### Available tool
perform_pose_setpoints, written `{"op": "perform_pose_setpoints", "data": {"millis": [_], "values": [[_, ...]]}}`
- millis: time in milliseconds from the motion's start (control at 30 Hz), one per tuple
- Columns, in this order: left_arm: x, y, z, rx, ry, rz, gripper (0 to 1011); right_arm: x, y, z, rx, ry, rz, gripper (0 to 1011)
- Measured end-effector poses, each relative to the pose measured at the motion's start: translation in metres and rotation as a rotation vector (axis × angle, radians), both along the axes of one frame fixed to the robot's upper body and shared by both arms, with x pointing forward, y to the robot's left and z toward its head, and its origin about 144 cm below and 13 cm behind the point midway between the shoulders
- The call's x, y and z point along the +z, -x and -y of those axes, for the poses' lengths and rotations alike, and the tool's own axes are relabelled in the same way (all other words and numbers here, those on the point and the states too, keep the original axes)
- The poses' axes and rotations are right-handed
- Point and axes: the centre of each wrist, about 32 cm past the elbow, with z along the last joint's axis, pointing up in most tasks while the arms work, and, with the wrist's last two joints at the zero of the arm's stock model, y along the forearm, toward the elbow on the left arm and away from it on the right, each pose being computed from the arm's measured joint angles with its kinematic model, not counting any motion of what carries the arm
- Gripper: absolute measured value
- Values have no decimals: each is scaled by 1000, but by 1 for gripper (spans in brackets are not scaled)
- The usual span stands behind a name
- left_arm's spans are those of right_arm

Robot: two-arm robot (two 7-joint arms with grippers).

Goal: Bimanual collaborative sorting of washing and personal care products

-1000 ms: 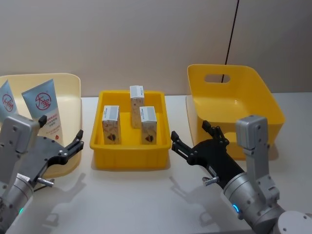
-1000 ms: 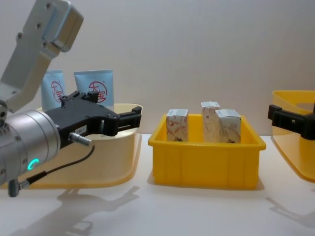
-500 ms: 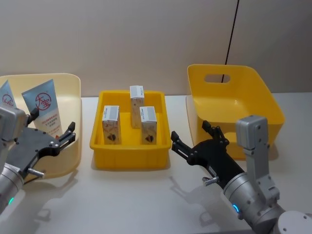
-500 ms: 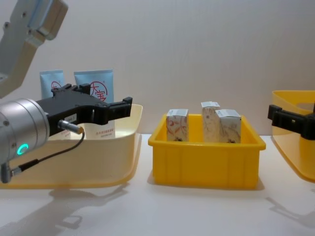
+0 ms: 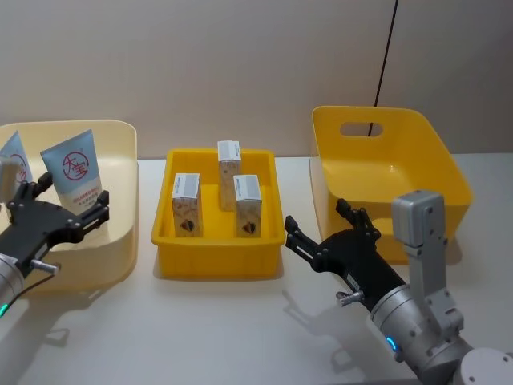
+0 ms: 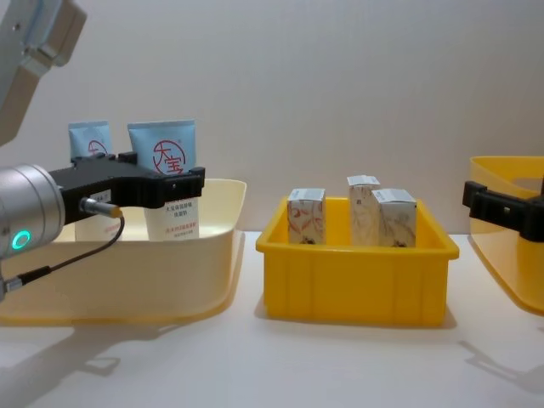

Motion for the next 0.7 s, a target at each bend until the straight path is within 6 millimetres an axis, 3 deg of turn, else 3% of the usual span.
{"op": "perform_pose_setpoints", "data": {"millis": [700], "values": [[-6, -17, -18, 6, 98, -113, 1000, 0, 0, 0, 0, 0, 0, 1001]]}}
